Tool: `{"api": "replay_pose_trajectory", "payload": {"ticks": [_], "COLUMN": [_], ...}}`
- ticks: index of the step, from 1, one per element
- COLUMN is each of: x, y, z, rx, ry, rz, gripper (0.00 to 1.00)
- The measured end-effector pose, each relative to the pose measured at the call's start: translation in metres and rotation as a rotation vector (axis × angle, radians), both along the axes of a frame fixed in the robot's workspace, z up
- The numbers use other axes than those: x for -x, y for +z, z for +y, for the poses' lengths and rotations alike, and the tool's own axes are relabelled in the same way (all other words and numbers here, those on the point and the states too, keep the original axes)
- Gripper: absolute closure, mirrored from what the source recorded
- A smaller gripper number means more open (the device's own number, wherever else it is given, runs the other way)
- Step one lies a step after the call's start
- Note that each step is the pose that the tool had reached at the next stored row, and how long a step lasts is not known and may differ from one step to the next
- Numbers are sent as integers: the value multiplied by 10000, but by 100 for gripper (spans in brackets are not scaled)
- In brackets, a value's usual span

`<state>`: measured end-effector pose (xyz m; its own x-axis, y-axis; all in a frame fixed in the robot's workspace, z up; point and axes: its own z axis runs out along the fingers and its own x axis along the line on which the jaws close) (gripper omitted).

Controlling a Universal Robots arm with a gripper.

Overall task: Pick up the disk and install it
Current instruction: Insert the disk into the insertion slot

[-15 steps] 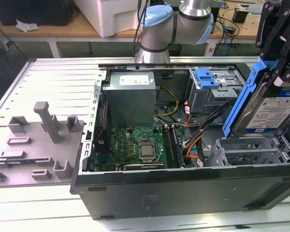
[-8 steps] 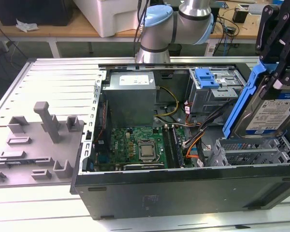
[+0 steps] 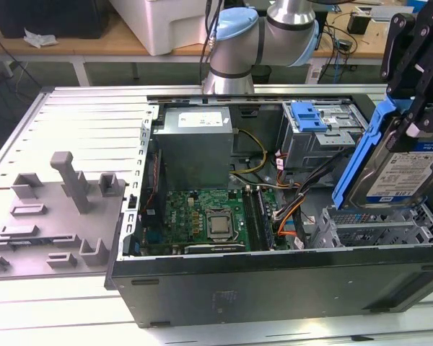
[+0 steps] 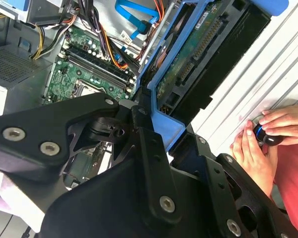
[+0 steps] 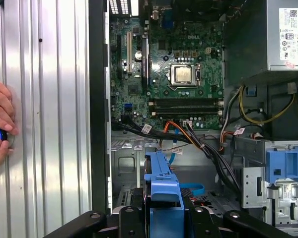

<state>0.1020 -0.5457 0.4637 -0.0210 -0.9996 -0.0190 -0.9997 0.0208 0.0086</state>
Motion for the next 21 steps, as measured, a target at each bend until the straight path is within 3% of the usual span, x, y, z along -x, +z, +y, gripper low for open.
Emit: {"api": "replay_pose_trajectory", "payload": {"ticks": [21], "x": [0], "y": [-48], "z": [0], "rx": [-1], "ry": [1], "rz": [0], "gripper": [63]}}
